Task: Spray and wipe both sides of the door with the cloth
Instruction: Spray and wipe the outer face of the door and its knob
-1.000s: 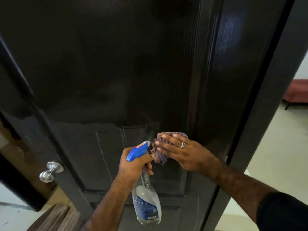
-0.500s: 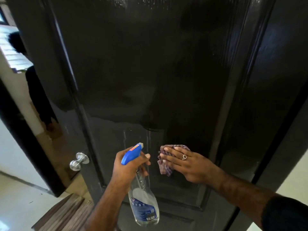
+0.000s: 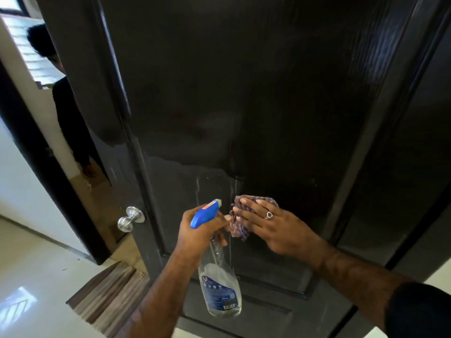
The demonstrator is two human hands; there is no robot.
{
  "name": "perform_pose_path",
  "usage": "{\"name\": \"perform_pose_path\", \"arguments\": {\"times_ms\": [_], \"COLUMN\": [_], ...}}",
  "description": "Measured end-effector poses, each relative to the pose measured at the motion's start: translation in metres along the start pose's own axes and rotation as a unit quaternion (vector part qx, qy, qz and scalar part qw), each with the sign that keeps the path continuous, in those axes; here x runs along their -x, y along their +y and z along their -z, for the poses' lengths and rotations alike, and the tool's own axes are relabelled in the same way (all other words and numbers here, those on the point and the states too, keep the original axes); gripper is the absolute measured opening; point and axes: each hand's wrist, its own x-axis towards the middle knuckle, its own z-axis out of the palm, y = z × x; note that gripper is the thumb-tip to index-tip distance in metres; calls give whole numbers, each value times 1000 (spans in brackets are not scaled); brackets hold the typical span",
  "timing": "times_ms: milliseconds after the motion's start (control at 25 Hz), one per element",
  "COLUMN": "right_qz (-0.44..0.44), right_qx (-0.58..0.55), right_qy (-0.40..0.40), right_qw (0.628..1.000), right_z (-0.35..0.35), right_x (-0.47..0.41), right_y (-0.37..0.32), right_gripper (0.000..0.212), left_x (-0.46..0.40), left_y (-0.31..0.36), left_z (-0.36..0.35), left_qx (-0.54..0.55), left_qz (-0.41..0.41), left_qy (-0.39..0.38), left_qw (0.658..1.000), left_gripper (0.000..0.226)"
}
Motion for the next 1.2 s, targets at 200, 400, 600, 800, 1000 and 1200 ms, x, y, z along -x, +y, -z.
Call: {"name": "perform_pose_path", "arguments": {"times_ms": [200, 400, 600, 800, 1000, 1200], "right_qz": [-264, -70, -113, -263, -23, -341], "right_qx": [-10, -1, 23, 10, 71, 13], "right_qy": [189, 17, 91, 118, -51, 160], "right_qw": [946, 997, 989, 958, 996, 926], "right_z": [61, 5, 46, 35, 18, 65], "right_x": [-61, -35, -85, -117, -91, -180], "right_y": [48, -25, 17, -23, -43, -20], "right_gripper": [69, 77, 69, 69, 77, 61], "left_x": [-12, -14, -31, -46, -61, -78], "left_y": [-4, -1, -4, -1, 0, -8], "left_z": [11, 32, 64, 97, 134, 158], "left_qx": [-15, 0, 4, -12, 5, 1], "left_qz": [1, -9, -13, -29, -18, -16], "left_qy": [21, 2, 7, -39, -67, -88], "left_qw": [1000, 1000, 1000, 999, 998, 996], "left_gripper": [12, 7, 15, 16, 7, 14]}}
